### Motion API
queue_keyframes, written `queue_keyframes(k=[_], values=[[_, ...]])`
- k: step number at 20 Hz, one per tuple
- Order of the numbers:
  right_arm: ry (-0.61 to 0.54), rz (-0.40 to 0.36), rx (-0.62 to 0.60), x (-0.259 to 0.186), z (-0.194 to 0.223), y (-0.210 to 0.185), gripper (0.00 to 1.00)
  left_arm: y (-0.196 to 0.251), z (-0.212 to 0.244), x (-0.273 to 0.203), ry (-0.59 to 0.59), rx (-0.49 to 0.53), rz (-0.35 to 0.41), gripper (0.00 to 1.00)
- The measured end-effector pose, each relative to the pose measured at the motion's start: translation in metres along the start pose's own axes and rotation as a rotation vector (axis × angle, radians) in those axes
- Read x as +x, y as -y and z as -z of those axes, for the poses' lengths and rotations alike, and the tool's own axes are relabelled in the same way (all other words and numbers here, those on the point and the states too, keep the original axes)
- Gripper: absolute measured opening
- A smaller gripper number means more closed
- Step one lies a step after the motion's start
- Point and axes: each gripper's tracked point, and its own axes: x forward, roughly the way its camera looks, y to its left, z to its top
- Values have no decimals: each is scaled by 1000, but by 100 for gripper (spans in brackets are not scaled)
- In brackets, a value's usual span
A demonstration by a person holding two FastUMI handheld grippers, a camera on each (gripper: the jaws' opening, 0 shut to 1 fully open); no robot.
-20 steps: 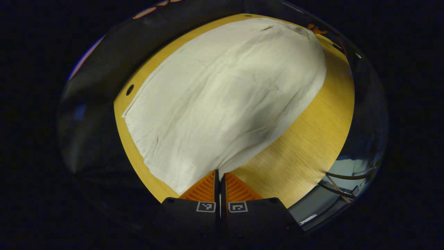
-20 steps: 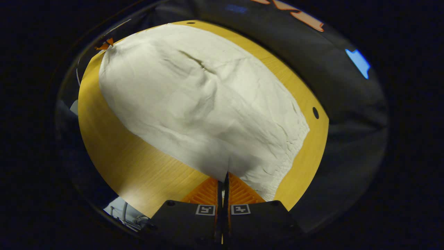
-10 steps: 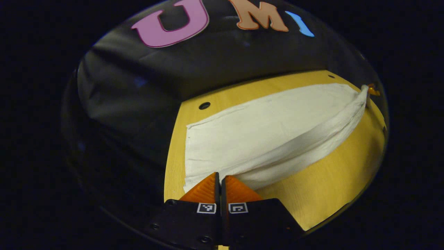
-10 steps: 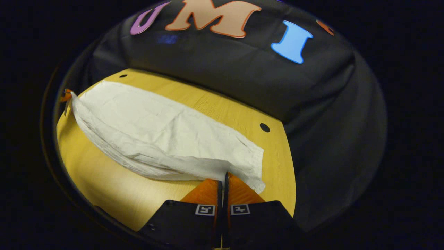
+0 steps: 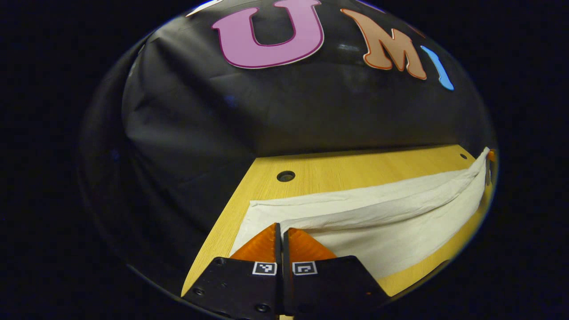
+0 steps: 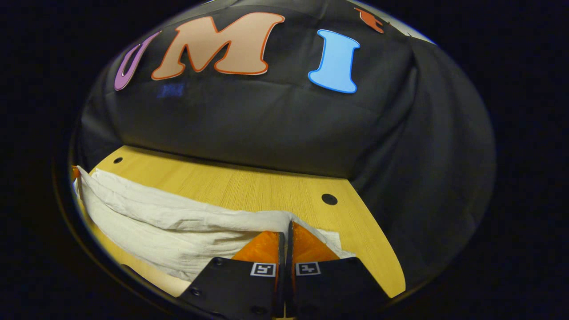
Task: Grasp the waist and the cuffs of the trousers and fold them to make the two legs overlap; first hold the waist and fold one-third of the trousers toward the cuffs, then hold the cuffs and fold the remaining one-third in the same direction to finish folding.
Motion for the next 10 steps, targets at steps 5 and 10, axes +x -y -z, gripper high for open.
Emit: queue_keyframes(k=[5,10], values=[[-1,-18,62,52,0,-22,2,6,-11,52,25,-33,4,0],[-29,-59,84,74,15,-43,3,13,0,91,-3,-31,5,0]])
